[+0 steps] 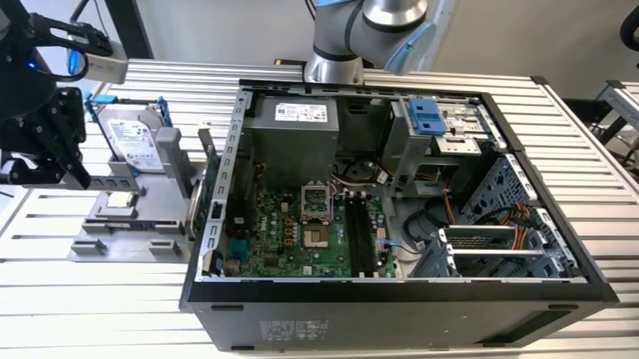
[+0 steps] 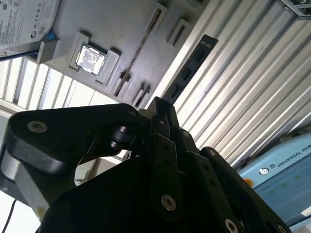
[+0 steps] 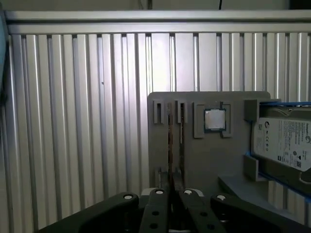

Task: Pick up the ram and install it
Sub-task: 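Pick up the ram and move it above insertion slot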

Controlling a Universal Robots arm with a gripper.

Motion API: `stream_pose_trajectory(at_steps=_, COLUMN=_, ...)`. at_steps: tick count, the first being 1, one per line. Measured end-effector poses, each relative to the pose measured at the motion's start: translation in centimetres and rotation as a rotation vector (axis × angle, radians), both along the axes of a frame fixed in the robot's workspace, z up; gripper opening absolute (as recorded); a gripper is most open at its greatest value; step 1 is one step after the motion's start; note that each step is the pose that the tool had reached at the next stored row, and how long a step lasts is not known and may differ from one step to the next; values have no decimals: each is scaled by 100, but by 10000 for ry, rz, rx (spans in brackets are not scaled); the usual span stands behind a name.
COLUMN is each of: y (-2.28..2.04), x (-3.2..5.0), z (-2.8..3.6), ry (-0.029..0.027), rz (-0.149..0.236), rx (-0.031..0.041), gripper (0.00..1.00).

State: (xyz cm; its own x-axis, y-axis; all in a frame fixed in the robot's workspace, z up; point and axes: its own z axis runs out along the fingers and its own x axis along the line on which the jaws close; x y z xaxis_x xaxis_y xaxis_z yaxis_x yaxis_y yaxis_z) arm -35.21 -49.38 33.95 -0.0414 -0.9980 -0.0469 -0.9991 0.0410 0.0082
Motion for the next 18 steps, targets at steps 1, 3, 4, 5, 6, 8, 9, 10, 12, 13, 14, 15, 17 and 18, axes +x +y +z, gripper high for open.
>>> stream_pose_trajectory(at_steps=1, y=0, x=0, z=12, ry=0, rz=0, rx=0, gripper=0)
stream_pose_trajectory(at_steps=3, y=0, x=0, z=39, ry=-1, rz=0, rx=0, gripper=0)
stream_pose_trajectory(at_steps=4, y=0, x=0, z=53, ry=0, rz=0, rx=0, gripper=0)
stream_pose_trajectory(at_steps=5, y=0, x=0, z=67, ry=0, rz=0, rx=0, gripper=0)
stream_pose_trajectory(at_steps=6, y=0, x=0, z=82, ry=-1, rz=0, rx=0, gripper=0)
stream_pose_trajectory(at_steps=8, y=0, x=0, z=112, ry=0, rz=0, rx=0, gripper=0)
stream_pose_trajectory(at_steps=9, y=0, x=0, z=127, ry=0, rz=0, rx=-1, gripper=0)
stream_pose_trajectory(at_steps=10, y=0, x=0, z=142, ry=1, rz=0, rx=-1, gripper=0)
stream_pose_trajectory(at_steps=12, y=0, x=0, z=174, ry=0, rz=0, rx=0, gripper=0)
stream_pose_trajectory(at_steps=13, y=0, x=0, z=191, ry=0, rz=0, rx=1, gripper=0)
stream_pose_trajectory(at_steps=14, y=0, x=0, z=207, ry=0, rz=0, rx=0, gripper=0)
stream_pose_trajectory(at_steps=15, y=0, x=0, z=224, ry=0, rz=0, rx=-1, gripper=0)
stream_pose_trajectory(at_steps=17, y=0, x=0, z=256, ry=0, rz=0, rx=0, gripper=0)
stream_pose_trajectory(at_steps=18, y=0, x=0, z=273, ry=0, rz=0, rx=0, gripper=0)
